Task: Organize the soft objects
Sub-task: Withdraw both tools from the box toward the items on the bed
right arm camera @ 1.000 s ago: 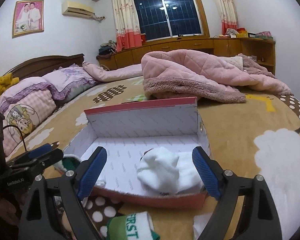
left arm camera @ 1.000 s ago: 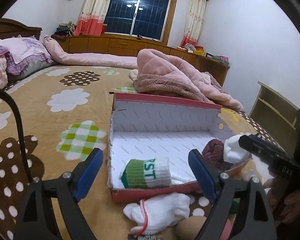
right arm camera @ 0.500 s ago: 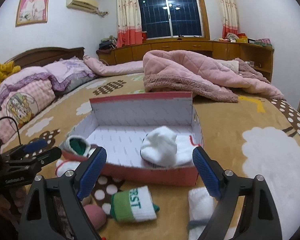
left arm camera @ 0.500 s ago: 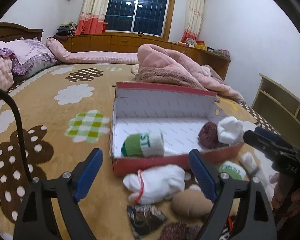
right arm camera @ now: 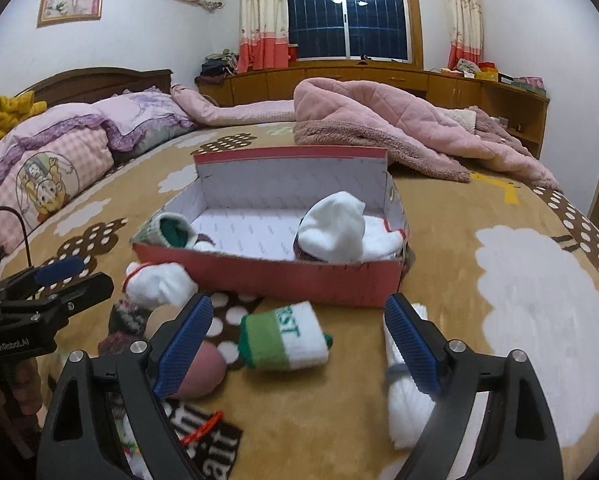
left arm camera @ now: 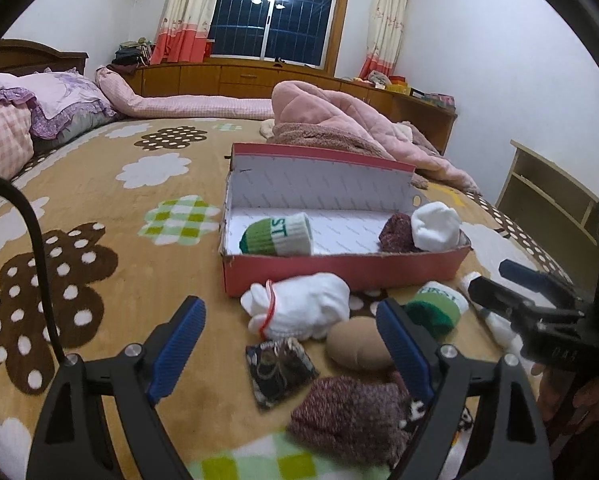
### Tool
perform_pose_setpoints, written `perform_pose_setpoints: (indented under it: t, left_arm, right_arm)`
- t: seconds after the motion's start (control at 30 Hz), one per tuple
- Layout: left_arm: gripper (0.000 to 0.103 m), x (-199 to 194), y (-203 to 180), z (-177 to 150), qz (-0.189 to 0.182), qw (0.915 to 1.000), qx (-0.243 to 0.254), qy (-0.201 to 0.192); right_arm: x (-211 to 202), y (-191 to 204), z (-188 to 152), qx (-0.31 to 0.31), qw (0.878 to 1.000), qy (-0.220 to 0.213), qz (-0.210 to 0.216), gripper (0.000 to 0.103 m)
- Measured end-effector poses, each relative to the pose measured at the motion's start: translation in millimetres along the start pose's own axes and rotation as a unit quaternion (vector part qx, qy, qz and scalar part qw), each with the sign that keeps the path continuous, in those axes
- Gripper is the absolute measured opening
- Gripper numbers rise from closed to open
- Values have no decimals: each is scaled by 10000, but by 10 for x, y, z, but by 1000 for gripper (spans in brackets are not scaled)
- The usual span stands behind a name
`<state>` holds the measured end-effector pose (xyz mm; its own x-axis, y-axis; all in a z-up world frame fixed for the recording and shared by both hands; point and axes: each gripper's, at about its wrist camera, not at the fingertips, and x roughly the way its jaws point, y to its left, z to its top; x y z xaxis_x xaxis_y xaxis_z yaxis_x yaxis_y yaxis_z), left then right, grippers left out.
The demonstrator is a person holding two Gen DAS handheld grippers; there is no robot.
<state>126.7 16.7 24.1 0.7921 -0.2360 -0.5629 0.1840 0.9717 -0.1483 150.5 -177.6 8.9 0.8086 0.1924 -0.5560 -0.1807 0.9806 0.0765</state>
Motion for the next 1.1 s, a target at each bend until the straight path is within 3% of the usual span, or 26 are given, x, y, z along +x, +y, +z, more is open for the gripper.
perform_pose_setpoints:
  t: [0.83,1.1]
  left_arm:
    - [91,-451,-55,-428,106,9997,-40,212]
    - [91,-400,-13,-567,179,9985,-158,498]
  right_arm:
    - [-446,56,-500,-51,9992,376,-122,90]
    - [-499,-49,-657,74,9984,545,-162,90]
